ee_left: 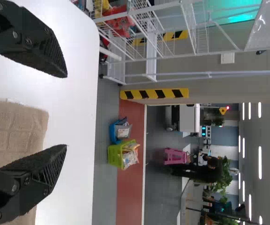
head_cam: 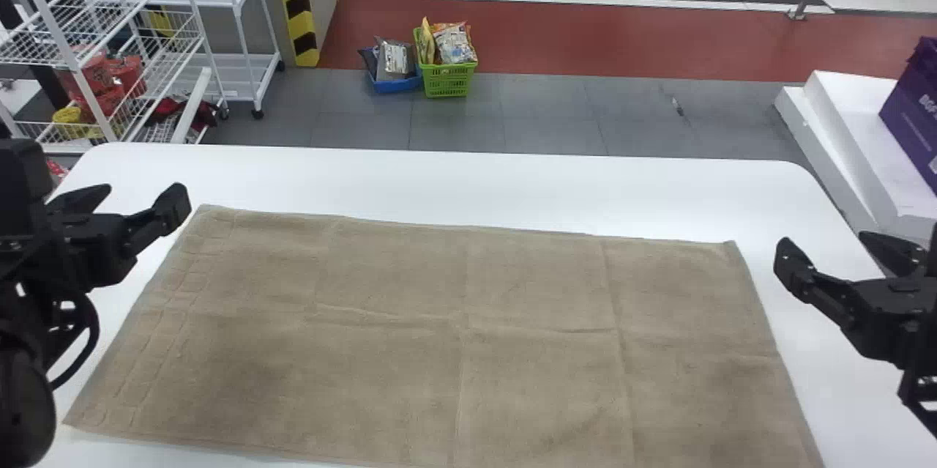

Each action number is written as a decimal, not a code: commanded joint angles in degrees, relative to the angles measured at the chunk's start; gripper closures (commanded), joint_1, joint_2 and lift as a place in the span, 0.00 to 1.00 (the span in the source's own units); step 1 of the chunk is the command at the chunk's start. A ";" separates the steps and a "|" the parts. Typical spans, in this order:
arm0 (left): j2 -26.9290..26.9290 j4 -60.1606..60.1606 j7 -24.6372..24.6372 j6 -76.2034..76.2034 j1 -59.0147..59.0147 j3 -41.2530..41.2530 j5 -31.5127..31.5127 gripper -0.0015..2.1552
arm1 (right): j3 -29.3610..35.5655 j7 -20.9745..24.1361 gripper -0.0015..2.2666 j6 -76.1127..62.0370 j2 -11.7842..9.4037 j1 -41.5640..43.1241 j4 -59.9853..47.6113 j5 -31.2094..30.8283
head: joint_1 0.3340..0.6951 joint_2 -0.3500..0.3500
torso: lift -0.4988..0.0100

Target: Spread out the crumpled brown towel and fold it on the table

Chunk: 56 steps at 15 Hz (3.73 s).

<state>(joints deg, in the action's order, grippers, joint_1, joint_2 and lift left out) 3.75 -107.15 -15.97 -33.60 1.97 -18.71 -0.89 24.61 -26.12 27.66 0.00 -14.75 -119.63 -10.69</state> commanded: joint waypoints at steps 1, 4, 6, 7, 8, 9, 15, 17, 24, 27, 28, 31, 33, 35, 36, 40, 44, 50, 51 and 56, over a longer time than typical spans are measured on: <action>0.02 -4.21 -1.70 -1.34 4.53 -2.04 2.12 0.05 | 0.08 -1.74 0.32 0.78 0.05 -4.85 -5.17 3.22 | 1.00 0.46 | 0.73; -0.06 -10.19 -6.45 -4.68 9.98 -5.55 6.16 0.06 | -0.62 -5.52 0.66 6.93 0.05 -7.75 -9.22 5.85 | 1.00 0.51 | 0.73; -0.06 -14.40 -9.70 -5.39 14.38 -7.92 8.80 0.14 | -1.67 -6.66 0.73 9.75 0.05 -11.01 -12.38 7.61 | 1.00 0.53 | 0.73; 0.02 -15.99 -11.02 -8.90 15.78 -8.98 10.64 0.33 | -2.29 -6.93 0.75 10.80 0.05 -12.50 -13.61 8.23 | 1.00 0.55 | 0.73; -0.06 -17.83 -11.28 -12.42 17.10 -10.12 11.78 0.58 | -2.73 -7.10 0.77 13.44 0.05 -13.47 -14.58 8.40 | 1.00 0.56 | 0.73; -0.06 -18.89 -11.63 -15.40 18.16 -10.21 11.78 0.72 | -2.82 -7.10 0.77 14.67 0.05 -14.52 -15.02 8.84 | 1.00 0.60 | 0.73; -0.68 -21.17 -13.83 -24.55 22.11 -12.23 14.42 0.87 | -2.47 -9.91 0.77 22.23 0.05 -19.27 -16.16 12.27 | 1.00 0.63 | 0.73; -0.85 -22.05 -13.39 -24.19 23.25 -12.23 14.51 0.87 | -2.03 -10.09 0.78 22.23 0.05 -19.79 -16.51 12.53 | 1.00 0.65 | 0.73; -1.03 -21.61 -10.84 -23.14 24.57 -11.26 11.78 0.87 | -1.85 -10.18 0.78 24.69 0.05 -19.71 -16.86 12.62 | 1.00 0.69 | 0.73; -1.03 -21.61 -10.66 -23.14 25.19 -10.65 11.61 0.87 | -1.32 -10.18 0.78 25.39 0.05 -19.53 -16.34 12.62 | 1.00 0.69 | 0.73; -1.12 -21.79 -10.58 -22.96 25.63 -10.56 11.61 0.87 | -1.06 -10.18 0.78 25.57 0.05 -19.53 -16.16 12.62 | 1.00 0.68 | 0.73; -1.03 -22.14 -9.79 -22.44 26.95 -10.12 11.43 0.87 | -0.53 -10.88 0.78 26.80 0.05 -19.53 -15.90 12.62 | 1.00 0.67 | 0.73; -1.03 -22.84 -9.43 -22.44 28.00 -10.21 11.35 0.87 | -0.18 -11.14 0.78 27.50 0.05 -19.53 -15.63 12.53 | 1.00 0.66 | 0.73; -1.12 -22.84 -8.64 -21.38 28.70 -10.12 10.11 0.87 | -0.18 -11.14 0.78 27.50 0.05 -19.36 -15.02 12.53 | 1.00 0.66 | 0.73; -1.12 -22.84 -8.38 -21.38 28.97 -10.12 10.11 0.87 | -0.18 -11.23 0.78 27.68 -0.09 -19.36 -14.84 12.53 | 1.00 0.67 | 0.73; -1.21 -23.02 -8.20 -21.03 30.29 -10.12 9.94 0.87 | -0.18 -11.23 0.78 28.20 -0.44 -19.27 -14.49 12.53 | 1.00 0.69 | 0.73; -1.91 -25.04 -7.94 -21.03 32.92 -10.21 9.94 0.87 | 1.23 -12.99 0.78 29.43 -0.35 -19.27 -14.40 12.71 | 1.00 0.69 | 0.73; -3.49 -28.38 -7.59 -22.08 36.70 -11.09 10.11 0.87 | 4.21 -14.75 0.78 31.19 -0.44 -19.00 -14.67 14.11 | 1.00 0.66 | 0.73; -3.67 -28.47 -7.59 -22.08 36.79 -11.62 10.29 0.87 | 4.48 -14.84 0.78 31.37 -0.44 -18.83 -14.67 14.20 | 1.00 0.65 | 0.73; -3.90 -30.84 -8.12 -20.85 35.65 -13.11 12.93 0.80 | 4.74 -15.19 0.78 32.42 -0.35 -17.60 -16.69 14.47 | 1.00 0.67 | 0.73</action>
<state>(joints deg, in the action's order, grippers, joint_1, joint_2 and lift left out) 0.01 -136.94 -23.91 -54.50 38.11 -31.79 11.47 29.27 -41.38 59.78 -0.42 -32.55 -135.24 3.74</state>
